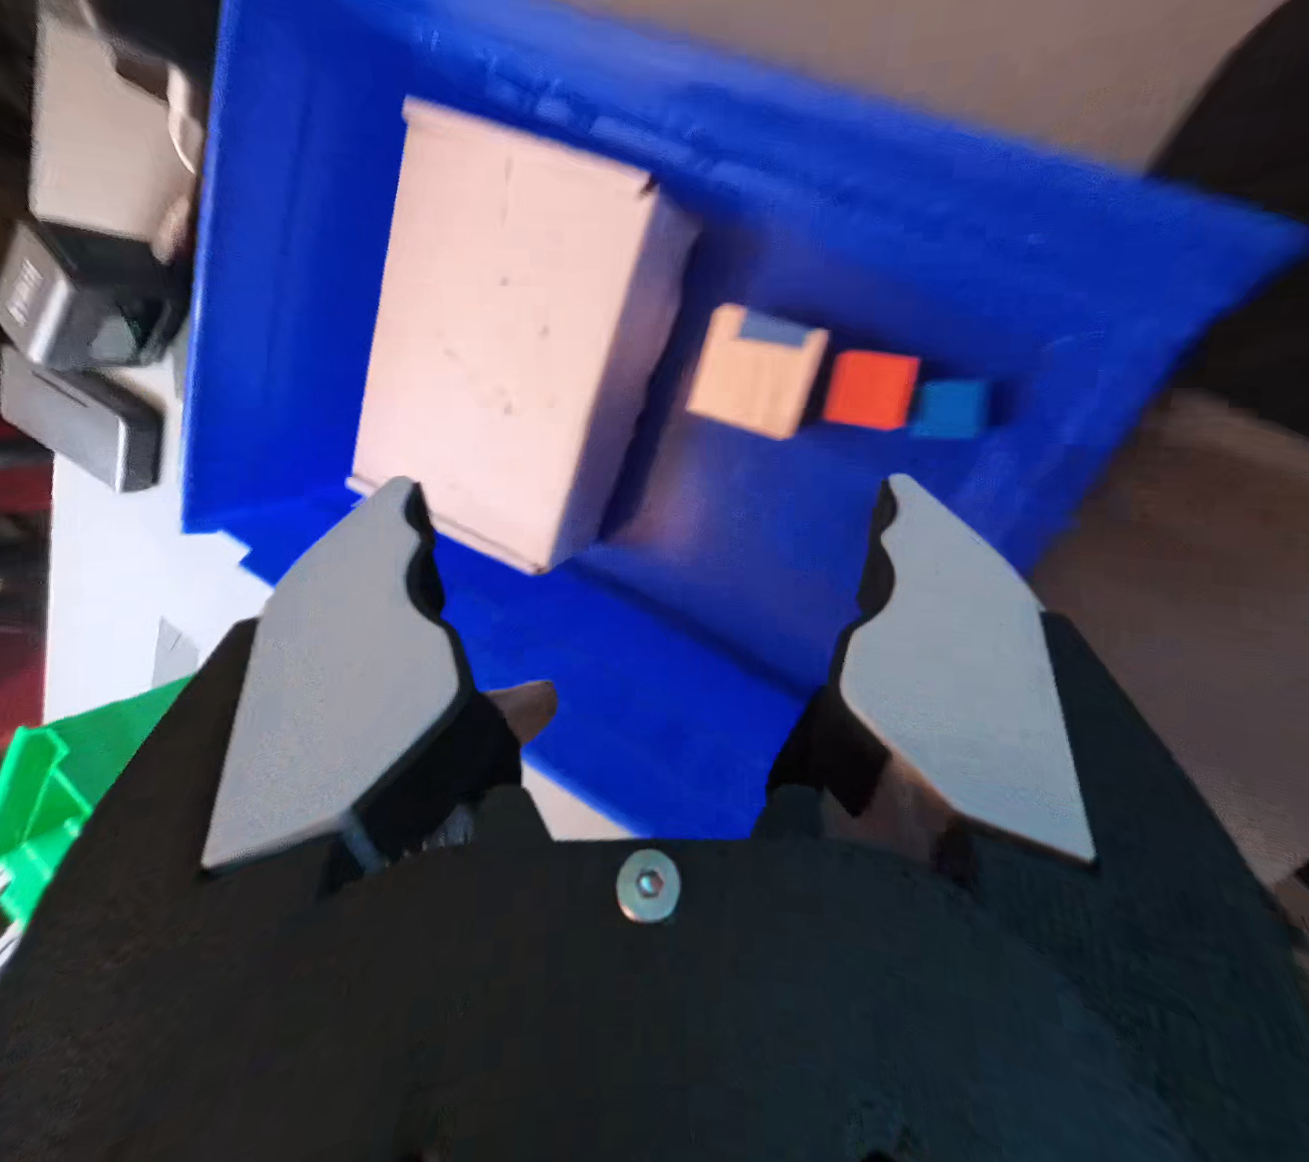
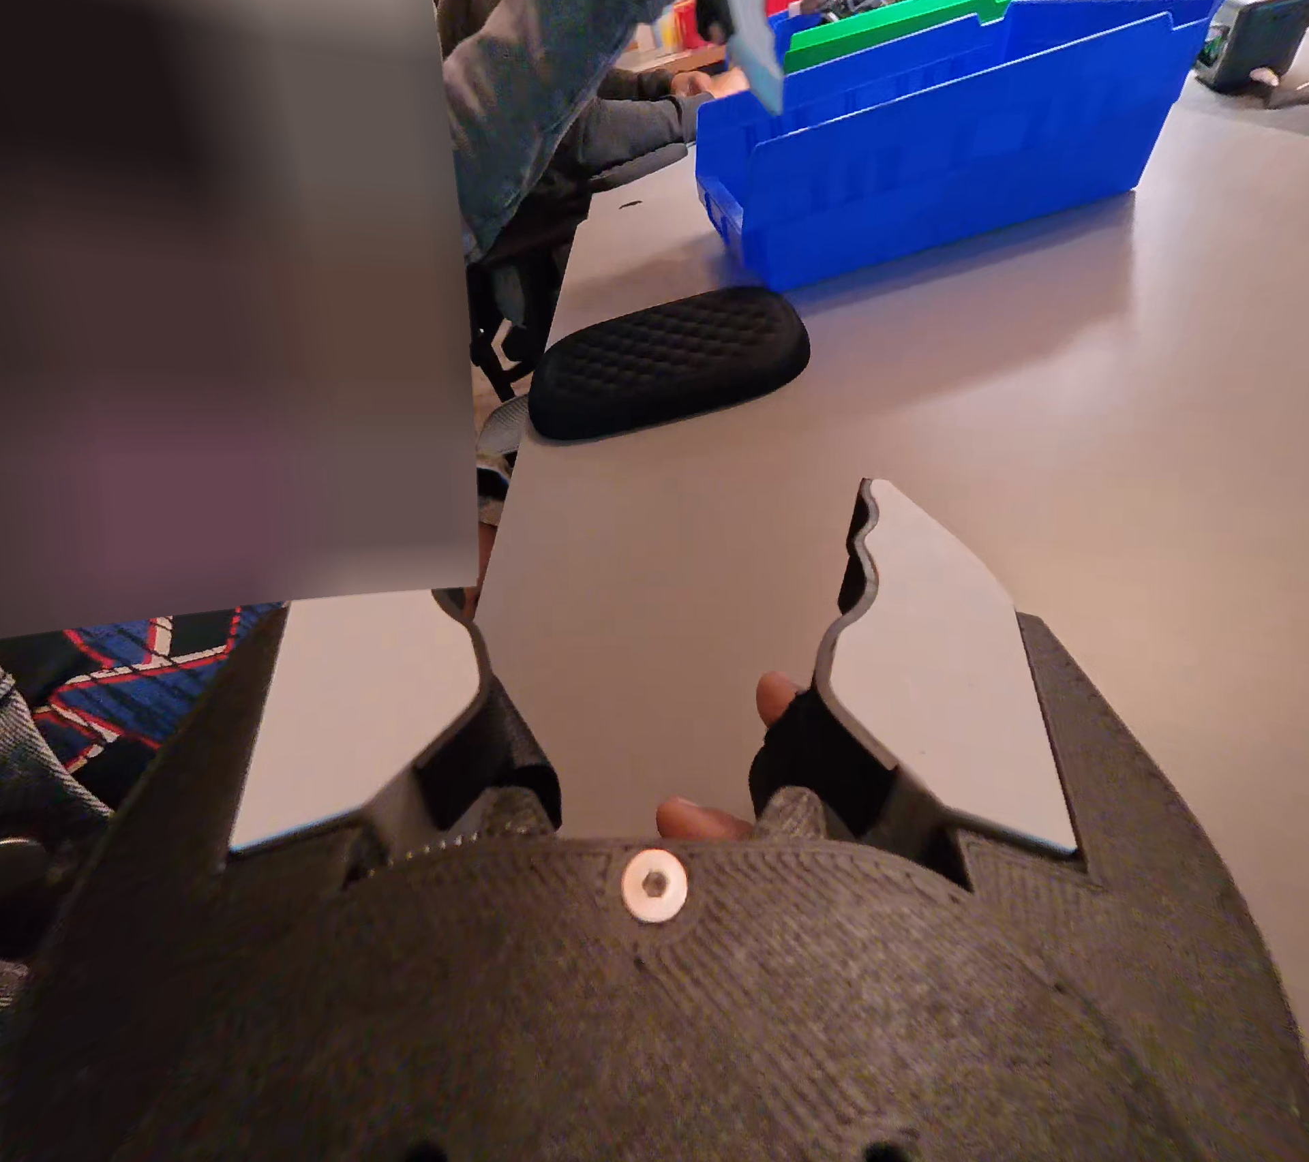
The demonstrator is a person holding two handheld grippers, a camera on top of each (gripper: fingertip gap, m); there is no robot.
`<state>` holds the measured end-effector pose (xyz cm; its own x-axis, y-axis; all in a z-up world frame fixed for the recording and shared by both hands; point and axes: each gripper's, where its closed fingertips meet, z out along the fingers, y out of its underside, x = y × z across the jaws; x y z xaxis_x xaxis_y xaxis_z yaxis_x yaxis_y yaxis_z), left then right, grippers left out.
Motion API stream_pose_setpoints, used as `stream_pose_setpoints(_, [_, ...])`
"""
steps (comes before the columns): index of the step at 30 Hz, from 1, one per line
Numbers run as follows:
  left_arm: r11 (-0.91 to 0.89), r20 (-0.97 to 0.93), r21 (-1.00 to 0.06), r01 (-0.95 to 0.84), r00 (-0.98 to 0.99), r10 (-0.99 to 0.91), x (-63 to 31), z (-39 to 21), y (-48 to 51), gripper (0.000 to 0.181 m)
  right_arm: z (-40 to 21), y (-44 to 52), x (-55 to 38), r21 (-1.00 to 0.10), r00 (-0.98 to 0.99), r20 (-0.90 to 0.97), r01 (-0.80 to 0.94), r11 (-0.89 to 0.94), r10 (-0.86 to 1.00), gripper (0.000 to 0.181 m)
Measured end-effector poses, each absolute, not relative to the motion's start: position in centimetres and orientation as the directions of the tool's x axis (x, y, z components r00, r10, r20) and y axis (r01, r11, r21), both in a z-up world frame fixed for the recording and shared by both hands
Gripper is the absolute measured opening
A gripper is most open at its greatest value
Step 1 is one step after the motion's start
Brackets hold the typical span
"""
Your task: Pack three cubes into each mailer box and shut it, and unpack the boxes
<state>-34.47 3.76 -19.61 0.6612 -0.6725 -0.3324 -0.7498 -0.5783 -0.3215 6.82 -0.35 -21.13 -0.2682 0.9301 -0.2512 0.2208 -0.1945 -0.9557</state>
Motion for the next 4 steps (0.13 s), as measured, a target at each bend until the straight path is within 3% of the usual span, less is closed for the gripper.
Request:
stream_pose_setpoints(1, [-0.612, -0.304, -0.271, -0.743, 0.669, -0.678, -35.8, -20.3, 4.8, 0.128, -21.1, -0.3, 6.8, -0.954, -0.267, -0.257, 0.221, -0.201, 0.929, 0.104])
stream_pose_setpoints(4, [-0.656, -0.207, -0.121, -0.745, 0.665, -0.718, -38.1, -22.1, 6.9, 0.132, -21.0, -0.4, 6.9, -0.956, -0.279, -0.259, 0.209, -0.205, 0.925, 0.101])
